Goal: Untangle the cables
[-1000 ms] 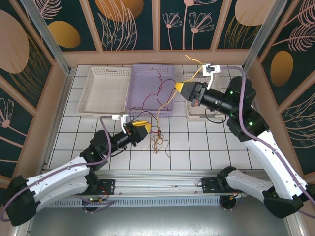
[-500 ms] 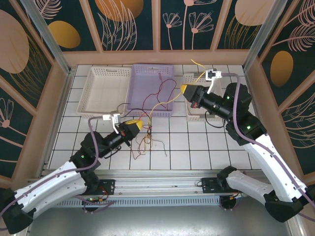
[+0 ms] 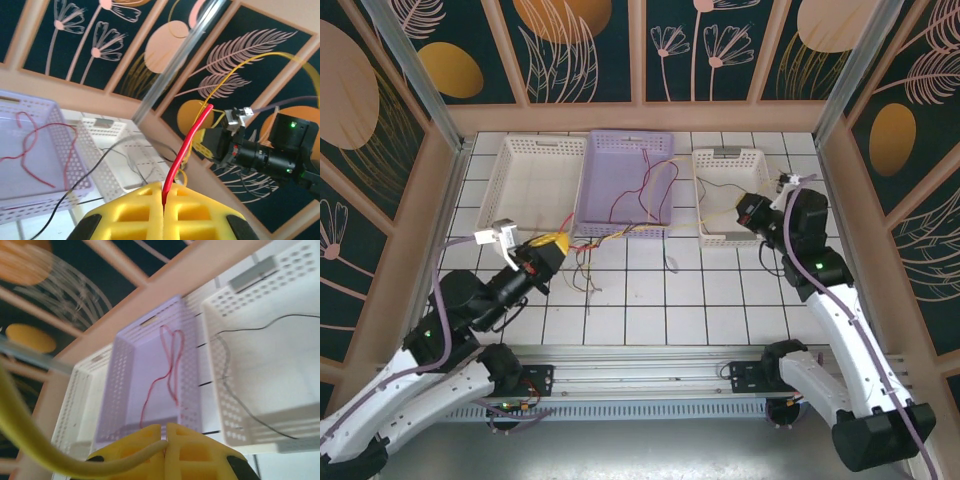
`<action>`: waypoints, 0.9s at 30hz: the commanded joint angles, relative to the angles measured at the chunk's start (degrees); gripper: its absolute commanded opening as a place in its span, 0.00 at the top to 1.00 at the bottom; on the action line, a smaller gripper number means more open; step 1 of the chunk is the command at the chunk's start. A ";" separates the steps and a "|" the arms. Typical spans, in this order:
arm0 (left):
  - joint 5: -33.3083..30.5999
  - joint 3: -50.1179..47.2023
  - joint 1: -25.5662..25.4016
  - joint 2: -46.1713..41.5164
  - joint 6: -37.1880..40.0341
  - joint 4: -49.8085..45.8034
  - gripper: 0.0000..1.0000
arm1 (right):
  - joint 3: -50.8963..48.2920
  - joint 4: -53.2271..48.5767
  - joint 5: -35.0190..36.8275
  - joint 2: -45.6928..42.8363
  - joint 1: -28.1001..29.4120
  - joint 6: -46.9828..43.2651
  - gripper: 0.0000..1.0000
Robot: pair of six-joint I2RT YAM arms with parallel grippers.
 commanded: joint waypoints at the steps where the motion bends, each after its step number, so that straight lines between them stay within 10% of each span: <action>1: -6.53 5.76 -0.05 -1.39 3.74 -8.92 1.00 | -1.97 -1.18 2.66 -2.28 -4.06 1.51 1.00; 27: -17.31 19.58 -0.05 6.27 7.54 -15.66 1.00 | -13.45 -9.37 11.35 -12.69 -9.58 0.50 1.00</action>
